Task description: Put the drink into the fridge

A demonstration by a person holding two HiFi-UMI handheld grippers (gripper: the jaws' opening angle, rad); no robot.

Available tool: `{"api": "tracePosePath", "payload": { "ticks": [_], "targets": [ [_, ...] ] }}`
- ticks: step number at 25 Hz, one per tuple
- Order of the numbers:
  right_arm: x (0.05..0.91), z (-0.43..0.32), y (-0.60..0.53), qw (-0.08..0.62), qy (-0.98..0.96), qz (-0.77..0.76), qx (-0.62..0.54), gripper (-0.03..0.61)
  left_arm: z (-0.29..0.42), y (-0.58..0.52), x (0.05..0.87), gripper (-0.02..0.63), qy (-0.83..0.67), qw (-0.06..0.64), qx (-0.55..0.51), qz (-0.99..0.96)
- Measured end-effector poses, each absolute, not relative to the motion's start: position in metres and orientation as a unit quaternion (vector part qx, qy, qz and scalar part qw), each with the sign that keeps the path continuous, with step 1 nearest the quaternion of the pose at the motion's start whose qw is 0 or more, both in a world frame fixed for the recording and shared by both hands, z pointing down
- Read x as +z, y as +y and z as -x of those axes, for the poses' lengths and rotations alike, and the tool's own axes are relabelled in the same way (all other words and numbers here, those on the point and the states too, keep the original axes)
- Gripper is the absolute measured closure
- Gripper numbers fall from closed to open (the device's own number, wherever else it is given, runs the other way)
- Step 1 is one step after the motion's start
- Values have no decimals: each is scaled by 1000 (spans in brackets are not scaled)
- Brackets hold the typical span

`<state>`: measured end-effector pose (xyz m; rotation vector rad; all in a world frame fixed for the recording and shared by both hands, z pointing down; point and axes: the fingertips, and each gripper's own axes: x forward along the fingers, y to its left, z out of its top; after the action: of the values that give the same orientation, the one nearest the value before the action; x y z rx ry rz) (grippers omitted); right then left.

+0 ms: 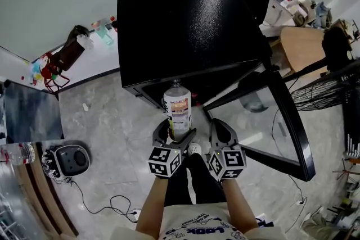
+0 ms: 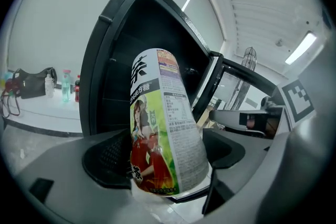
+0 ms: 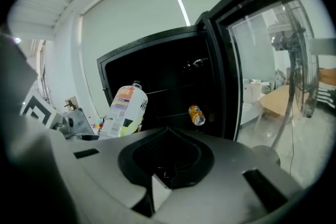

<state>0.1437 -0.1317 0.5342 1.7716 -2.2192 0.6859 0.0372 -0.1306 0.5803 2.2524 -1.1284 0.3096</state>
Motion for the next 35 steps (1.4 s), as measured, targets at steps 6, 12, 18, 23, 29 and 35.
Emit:
{"api": "tracePosePath", "payload": {
  "ticks": [6,12,18,23,29,35],
  "targets": [
    [546,-143,-137,111,-761,-592,242,581,-40,-145,602,183,-434,317,123,-834],
    [554,-143,-140,114,-764,-585,248,581,-40,-155,624,183,-444,339,125,-820],
    [561,-149,-143,116,-762,-585,253,581,-45,-167,644,183,-444,360,129,-811],
    [569,-152,-143,115,-759,-585,263,581,-49,-172,658,183,-445,377,130,-802],
    [586,-149,-143,123,-759,-577,274,581,-51,-178,672,183,-443,398,128,-793],
    [603,-145,-142,132,-759,-569,288,581,-55,-186,682,183,-438,420,129,-784]
  ]
}}
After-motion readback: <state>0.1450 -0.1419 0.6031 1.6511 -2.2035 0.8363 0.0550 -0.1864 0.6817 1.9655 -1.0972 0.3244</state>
